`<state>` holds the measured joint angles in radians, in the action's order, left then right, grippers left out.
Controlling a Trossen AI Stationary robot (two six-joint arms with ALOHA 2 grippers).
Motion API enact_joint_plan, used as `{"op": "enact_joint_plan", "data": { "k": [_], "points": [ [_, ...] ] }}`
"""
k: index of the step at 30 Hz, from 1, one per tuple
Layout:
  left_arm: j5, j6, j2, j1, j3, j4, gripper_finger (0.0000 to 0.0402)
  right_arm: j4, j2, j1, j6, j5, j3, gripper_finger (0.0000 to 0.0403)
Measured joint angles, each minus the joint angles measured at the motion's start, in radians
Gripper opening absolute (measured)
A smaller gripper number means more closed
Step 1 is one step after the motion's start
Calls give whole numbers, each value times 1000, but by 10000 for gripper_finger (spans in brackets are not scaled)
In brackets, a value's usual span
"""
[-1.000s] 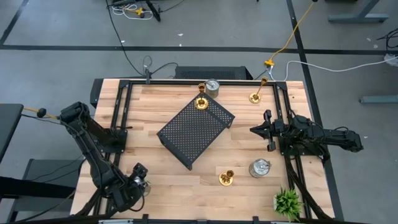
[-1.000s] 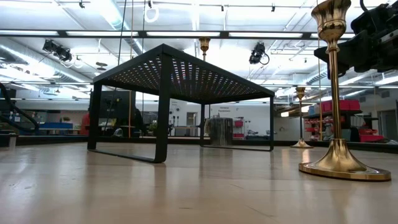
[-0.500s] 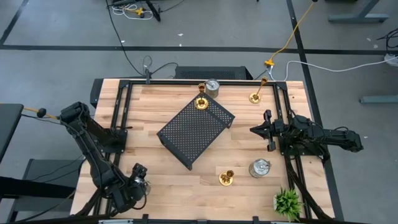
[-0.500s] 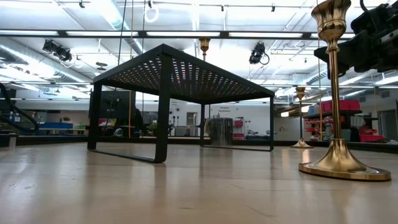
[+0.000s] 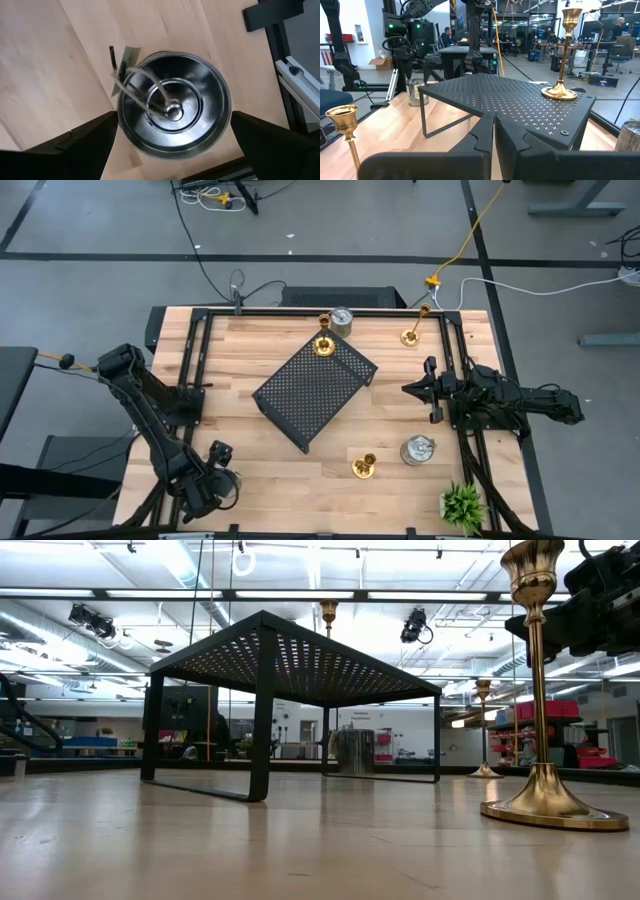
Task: Pick & Place candle stick holders
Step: Put the bottom left silver scented candle on the shelf
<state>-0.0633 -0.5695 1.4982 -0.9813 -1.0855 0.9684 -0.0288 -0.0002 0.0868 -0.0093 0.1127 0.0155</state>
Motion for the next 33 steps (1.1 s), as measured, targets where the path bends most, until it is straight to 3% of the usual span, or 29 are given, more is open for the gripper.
{"op": "enact_joint_plan", "data": {
  "k": [28, 33],
  "points": [
    [-34, -13, 0, 0, 53, -89, 398, 0, 0, 0, 0, 0, 0, 23],
    [-33, -21, 0, 0, 53, -89, 382, 0, 0, 0, 0, 0, 0, 23]
  ]
}}
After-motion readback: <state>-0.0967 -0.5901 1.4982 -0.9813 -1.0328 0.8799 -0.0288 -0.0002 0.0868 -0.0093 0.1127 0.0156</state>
